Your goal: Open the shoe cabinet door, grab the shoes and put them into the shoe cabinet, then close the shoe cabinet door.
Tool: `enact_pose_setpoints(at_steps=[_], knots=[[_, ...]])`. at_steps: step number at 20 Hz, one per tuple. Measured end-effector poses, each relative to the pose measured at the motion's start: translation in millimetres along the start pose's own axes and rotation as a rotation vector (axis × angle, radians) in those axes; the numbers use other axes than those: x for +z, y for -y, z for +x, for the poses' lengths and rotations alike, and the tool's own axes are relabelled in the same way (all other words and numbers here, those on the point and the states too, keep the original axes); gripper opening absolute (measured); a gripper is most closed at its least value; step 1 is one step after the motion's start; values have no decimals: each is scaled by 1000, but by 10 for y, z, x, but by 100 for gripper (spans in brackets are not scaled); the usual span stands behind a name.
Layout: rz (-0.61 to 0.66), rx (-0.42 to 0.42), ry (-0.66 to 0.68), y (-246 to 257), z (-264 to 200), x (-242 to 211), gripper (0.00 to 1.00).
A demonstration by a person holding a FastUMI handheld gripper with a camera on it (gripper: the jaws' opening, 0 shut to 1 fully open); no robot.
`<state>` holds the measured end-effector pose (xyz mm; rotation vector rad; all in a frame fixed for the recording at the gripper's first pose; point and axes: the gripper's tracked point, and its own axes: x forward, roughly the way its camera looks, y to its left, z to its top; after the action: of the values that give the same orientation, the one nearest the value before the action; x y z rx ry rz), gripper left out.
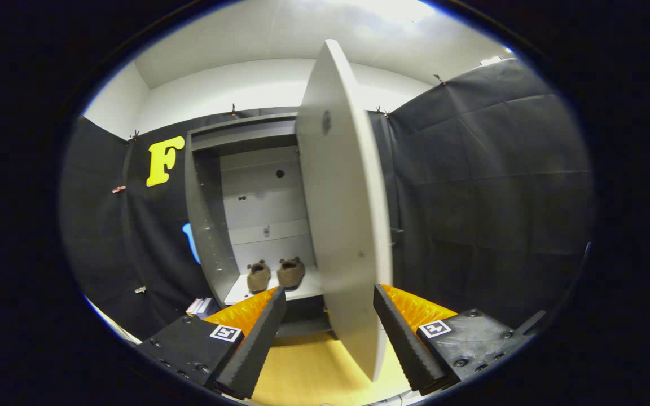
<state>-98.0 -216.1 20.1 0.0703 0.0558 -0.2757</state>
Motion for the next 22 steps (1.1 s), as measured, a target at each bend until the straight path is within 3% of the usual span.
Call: enact_pose_setpoints(at_steps=[4, 8, 22], knots=[[-12, -45, 36, 626, -74, 146, 98], [-7, -36, 40, 1032, 53, 233, 98], [41, 130, -82, 1221, 1010, 11, 98]])
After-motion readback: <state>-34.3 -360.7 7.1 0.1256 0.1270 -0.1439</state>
